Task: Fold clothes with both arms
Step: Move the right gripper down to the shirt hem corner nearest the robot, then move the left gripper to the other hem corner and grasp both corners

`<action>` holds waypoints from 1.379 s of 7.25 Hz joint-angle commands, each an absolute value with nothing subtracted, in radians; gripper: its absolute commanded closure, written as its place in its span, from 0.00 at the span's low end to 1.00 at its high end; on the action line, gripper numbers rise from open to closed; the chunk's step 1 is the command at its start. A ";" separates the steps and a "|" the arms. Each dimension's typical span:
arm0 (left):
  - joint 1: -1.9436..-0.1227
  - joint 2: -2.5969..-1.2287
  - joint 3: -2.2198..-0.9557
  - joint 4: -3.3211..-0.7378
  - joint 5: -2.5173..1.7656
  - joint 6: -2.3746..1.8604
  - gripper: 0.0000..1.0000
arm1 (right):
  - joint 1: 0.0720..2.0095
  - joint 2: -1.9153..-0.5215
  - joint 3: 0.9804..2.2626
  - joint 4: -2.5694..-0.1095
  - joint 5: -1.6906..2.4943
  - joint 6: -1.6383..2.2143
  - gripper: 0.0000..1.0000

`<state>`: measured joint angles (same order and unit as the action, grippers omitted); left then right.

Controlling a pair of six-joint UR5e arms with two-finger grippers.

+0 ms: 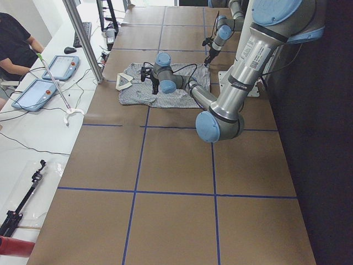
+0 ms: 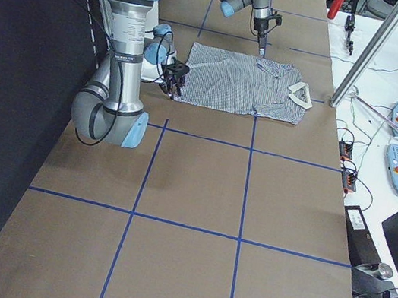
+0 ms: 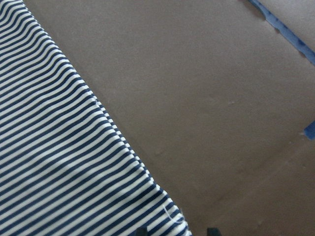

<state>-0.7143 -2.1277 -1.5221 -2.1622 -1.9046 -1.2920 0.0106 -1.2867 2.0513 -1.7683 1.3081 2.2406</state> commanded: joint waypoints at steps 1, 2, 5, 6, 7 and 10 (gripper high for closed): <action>-0.715 -2.128 -1.528 -2.158 -1.902 -1.293 0.26 | 0.015 -1.282 2.056 -1.767 1.307 2.240 1.00; -0.713 -2.126 -1.529 -2.157 -1.902 -1.293 0.26 | 0.018 -1.282 2.059 -1.767 1.308 2.240 1.00; -0.665 -2.030 -1.689 -2.134 -1.896 -1.423 0.23 | 0.026 -1.295 2.121 -1.767 1.313 2.234 1.00; -0.620 -1.935 -1.854 -2.062 -1.893 -1.499 0.23 | 0.028 -1.298 2.134 -1.767 1.313 2.227 1.00; -0.524 -1.845 -2.006 -1.955 -1.815 -1.582 0.23 | 0.029 -1.299 2.135 -1.767 1.316 2.224 1.00; -0.234 -1.694 -2.080 -1.899 -1.621 -1.773 0.29 | 0.029 -1.308 2.135 -1.767 1.316 2.223 1.00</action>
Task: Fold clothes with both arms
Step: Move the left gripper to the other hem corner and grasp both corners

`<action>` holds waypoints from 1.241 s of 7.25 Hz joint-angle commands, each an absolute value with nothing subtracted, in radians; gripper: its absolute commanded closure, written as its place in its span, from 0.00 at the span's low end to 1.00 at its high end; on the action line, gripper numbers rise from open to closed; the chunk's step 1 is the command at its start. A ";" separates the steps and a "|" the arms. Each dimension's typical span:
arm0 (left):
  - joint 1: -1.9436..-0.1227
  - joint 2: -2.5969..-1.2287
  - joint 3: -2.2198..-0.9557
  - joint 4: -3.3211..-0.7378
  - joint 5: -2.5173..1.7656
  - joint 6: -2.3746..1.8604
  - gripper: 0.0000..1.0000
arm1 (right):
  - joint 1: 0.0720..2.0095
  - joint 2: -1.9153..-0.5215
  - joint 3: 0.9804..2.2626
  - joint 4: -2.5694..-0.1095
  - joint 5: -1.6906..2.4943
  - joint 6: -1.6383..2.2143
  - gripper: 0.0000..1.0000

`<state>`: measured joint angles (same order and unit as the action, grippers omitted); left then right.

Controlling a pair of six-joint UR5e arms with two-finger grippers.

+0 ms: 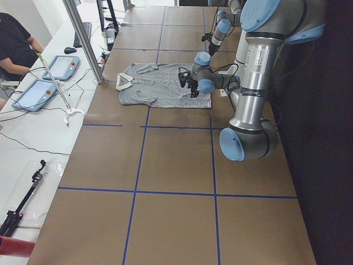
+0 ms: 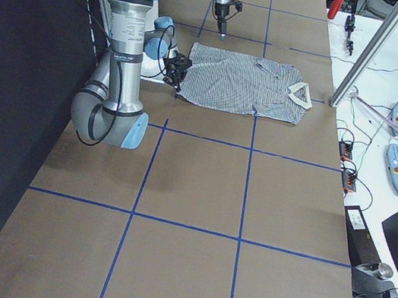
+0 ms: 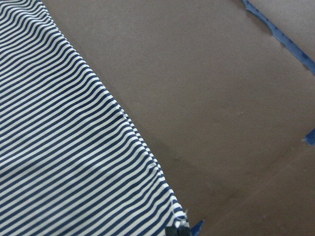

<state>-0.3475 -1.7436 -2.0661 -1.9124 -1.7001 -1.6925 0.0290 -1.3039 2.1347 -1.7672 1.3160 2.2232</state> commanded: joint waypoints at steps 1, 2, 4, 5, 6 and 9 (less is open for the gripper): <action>-0.210 -1.686 -2.071 -1.896 -1.606 -1.776 0.30 | 0.028 -1.310 2.134 -1.767 1.316 2.223 1.00; -0.192 -1.686 -2.063 -1.867 -1.605 -1.784 0.32 | 0.028 -1.315 2.135 -1.767 1.316 2.223 1.00; -0.167 -1.689 -2.046 -1.850 -1.603 -1.784 0.33 | 0.028 -1.315 2.135 -1.767 1.316 2.223 1.00; -0.161 -1.692 -2.043 -1.850 -1.603 -1.784 0.34 | 0.028 -1.315 2.135 -1.767 1.316 2.223 1.00; -0.152 -1.692 -2.040 -1.850 -1.603 -1.784 0.36 | 0.028 -1.315 2.135 -1.767 1.316 2.223 1.00; -0.152 -1.692 -2.046 -1.850 -1.605 -1.784 1.00 | 0.028 -1.315 2.137 -1.767 1.316 2.223 1.00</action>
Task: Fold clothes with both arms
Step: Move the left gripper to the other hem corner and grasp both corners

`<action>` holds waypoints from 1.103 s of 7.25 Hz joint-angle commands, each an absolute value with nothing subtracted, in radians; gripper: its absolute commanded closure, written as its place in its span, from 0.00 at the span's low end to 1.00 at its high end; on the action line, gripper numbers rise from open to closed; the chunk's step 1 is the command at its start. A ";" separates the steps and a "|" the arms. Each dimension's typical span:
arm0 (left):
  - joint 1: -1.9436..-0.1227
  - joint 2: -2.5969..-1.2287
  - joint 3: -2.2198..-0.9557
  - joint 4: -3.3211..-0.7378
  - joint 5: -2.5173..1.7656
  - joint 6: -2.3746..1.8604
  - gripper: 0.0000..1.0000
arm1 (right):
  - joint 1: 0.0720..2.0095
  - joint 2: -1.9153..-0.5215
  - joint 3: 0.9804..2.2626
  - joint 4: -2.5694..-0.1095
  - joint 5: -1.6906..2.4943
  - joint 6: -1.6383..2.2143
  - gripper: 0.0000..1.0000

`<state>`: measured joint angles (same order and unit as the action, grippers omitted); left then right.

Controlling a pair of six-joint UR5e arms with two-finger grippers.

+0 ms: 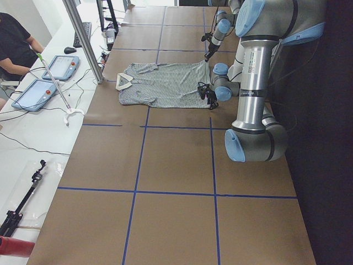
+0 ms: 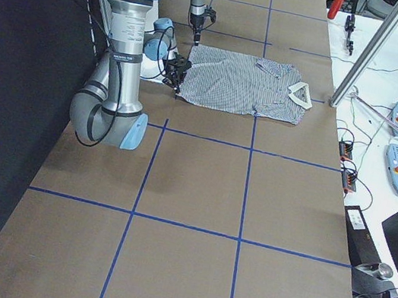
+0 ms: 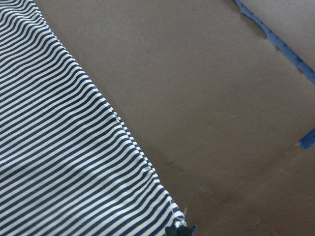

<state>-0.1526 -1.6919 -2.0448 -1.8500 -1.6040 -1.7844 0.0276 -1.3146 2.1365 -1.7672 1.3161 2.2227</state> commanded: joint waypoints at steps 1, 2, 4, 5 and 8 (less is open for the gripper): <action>-0.152 -1.692 -2.046 -1.850 -1.608 -1.784 1.00 | 0.028 -1.315 2.137 -1.767 1.316 2.223 1.00; -0.152 -1.695 -2.057 -1.848 -1.609 -1.787 1.00 | 0.026 -1.315 2.137 -1.767 1.316 2.223 1.00; -0.152 -1.684 -2.118 -1.847 -1.614 -1.802 1.00 | 0.009 -1.321 2.195 -1.770 1.319 2.227 1.00; -0.117 -1.684 -2.162 -1.794 -1.614 -1.860 1.00 | -0.047 -1.398 2.279 -1.772 1.318 2.239 1.00; -0.153 -1.695 -2.345 -1.655 -1.654 -1.853 1.00 | 0.044 -1.428 2.398 -1.769 1.318 2.220 1.00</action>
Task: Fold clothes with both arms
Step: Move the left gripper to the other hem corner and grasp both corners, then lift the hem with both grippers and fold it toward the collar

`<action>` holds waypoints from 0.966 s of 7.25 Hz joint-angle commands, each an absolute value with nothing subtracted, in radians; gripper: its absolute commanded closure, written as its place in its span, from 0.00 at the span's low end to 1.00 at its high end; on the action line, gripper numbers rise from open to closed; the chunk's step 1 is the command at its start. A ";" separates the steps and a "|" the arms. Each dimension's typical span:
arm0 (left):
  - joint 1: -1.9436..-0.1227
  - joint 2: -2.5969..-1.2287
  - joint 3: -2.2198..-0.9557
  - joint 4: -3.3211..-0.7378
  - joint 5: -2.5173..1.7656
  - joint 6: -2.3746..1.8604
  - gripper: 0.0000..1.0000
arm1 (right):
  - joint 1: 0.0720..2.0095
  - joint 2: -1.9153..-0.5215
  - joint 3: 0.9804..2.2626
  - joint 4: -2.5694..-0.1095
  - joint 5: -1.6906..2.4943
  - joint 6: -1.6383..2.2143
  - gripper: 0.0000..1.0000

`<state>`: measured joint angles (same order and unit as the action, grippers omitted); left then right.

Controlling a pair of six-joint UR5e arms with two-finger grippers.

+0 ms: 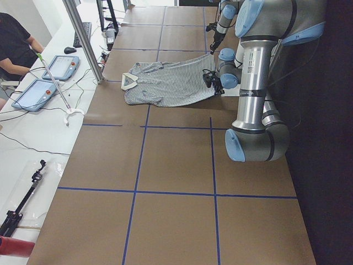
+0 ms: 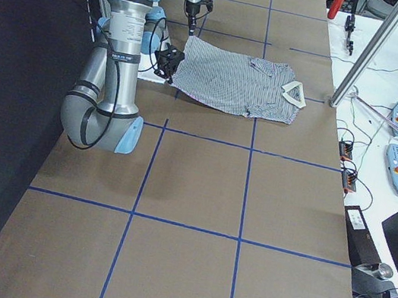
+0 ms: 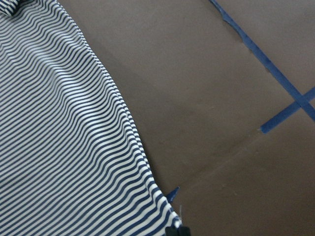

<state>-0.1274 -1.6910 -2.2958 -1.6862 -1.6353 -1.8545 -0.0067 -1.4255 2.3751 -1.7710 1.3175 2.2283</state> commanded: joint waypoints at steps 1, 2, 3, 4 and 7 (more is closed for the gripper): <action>-0.210 -1.721 -2.336 -1.654 -1.654 -1.839 1.00 | 0.089 -1.422 2.396 -1.769 1.316 2.192 1.00; -0.292 -1.758 -2.312 -1.651 -1.654 -1.753 1.00 | 0.125 -1.389 2.372 -1.767 1.316 2.087 1.00; -0.370 -1.837 -2.201 -1.651 -1.652 -1.671 1.00 | 0.217 -1.305 2.317 -1.769 1.322 1.969 1.00; -0.453 -1.936 -2.072 -1.652 -1.654 -1.593 1.00 | 0.321 -1.245 2.224 -1.767 1.372 1.866 1.00; -0.638 -2.063 -1.793 -1.773 -1.652 -1.439 1.00 | 0.608 -1.065 1.856 -1.685 1.561 1.509 1.00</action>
